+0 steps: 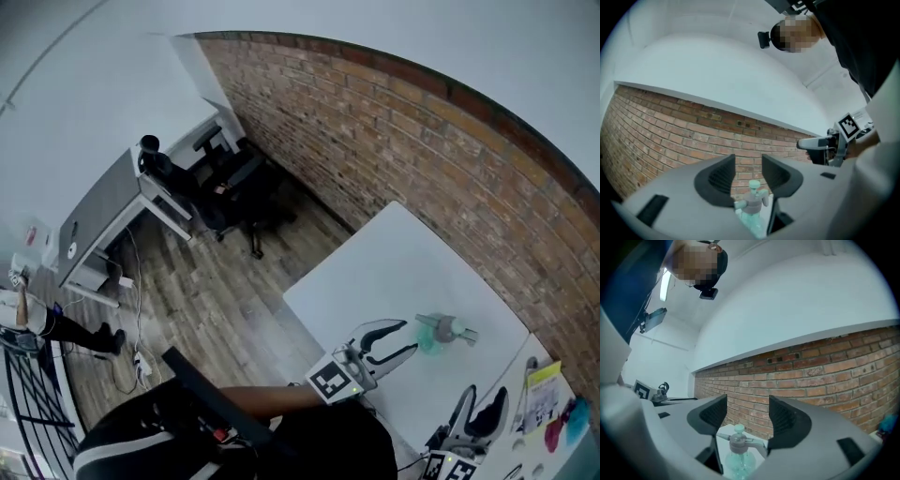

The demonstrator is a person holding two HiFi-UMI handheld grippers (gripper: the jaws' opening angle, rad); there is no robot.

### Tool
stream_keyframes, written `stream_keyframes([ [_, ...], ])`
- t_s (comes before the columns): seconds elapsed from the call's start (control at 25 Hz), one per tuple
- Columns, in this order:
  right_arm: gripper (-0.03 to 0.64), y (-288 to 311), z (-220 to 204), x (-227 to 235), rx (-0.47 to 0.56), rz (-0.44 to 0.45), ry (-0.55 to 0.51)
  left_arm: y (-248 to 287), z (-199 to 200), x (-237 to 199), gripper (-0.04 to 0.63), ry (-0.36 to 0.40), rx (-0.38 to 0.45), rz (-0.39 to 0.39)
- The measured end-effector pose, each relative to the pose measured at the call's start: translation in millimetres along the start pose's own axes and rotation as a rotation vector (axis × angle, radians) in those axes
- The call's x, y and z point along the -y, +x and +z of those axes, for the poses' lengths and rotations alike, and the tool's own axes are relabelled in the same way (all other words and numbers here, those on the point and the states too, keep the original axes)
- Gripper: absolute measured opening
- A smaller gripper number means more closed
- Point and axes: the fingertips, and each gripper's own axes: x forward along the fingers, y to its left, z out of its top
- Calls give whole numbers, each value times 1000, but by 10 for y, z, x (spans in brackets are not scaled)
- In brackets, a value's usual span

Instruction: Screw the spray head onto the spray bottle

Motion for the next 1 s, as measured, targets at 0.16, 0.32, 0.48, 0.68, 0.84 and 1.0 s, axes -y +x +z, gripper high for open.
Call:
stream_keyframes([
  [0.16, 281, -255, 79, -7, 17, 10, 9, -165, 270, 288, 52, 8, 34, 0],
  [0.32, 279, -495, 149, -38, 35, 40, 35, -227, 378, 605, 6, 5, 62, -31],
  [0.48, 47, -744, 228, -63, 53, 65, 55, -303, 457, 771, 3, 1, 81, -40],
  [0.68, 34, -985, 220, -43, 63, 66, 67, -410, 376, 939, 3, 27, 32, -14],
  [0.84, 12, -1040, 95, -47, 40, 54, 66, -462, 329, 1091, 3, 56, 7, -24],
  [1.0, 9, -1039, 59, -100, 36, 66, 49, -444, 261, 1147, 3, 75, -19, -18],
])
